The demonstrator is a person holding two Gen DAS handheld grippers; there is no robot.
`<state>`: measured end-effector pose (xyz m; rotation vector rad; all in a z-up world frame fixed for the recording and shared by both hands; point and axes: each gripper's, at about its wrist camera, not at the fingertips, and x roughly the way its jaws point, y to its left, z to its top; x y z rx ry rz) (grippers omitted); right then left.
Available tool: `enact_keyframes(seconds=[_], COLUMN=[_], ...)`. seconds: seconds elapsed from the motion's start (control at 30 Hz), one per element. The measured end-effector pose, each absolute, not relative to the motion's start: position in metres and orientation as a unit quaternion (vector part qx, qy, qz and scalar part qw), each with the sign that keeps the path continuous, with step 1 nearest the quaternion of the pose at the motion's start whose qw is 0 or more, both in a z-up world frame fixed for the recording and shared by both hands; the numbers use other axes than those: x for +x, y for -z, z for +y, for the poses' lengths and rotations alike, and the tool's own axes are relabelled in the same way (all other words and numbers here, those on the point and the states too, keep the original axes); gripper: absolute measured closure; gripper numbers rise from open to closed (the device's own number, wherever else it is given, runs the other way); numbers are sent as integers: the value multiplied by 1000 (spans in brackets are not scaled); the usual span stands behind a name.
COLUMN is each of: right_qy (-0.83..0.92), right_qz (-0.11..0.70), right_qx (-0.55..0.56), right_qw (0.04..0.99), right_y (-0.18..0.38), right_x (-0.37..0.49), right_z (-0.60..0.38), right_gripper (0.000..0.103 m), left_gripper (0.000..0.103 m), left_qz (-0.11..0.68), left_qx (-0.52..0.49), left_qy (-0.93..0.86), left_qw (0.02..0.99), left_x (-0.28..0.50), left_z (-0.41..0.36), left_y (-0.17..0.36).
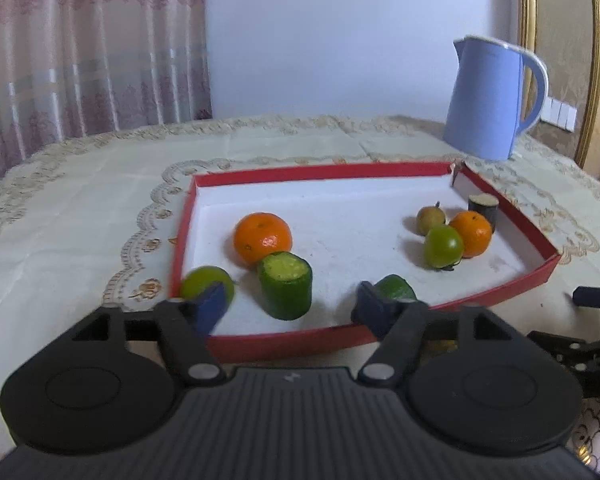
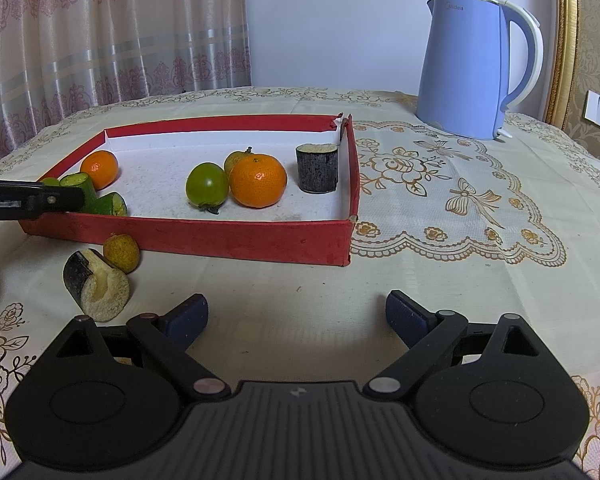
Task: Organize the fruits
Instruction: 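Lift the cucumber chunk with the left gripper into the tray, release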
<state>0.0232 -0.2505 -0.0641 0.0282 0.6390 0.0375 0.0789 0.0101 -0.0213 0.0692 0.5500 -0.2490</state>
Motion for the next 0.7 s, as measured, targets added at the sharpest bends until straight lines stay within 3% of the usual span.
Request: enact_keyframes(seconds=[0.23, 0.7], right_qy=[-19, -19], right_qz=[314, 314], right_qx=[14, 14], right_qw=[949, 949], right_y=[64, 64], right_x=[23, 23], right_z=[-251, -251], right_gripper=[7, 6], left_gripper=[13, 9], left_qz=[205, 298], left_qx=[56, 42], left_qy=[79, 79], left_qw=[974, 950], left_x=[40, 43], left_z=[21, 28], left_y=[11, 47])
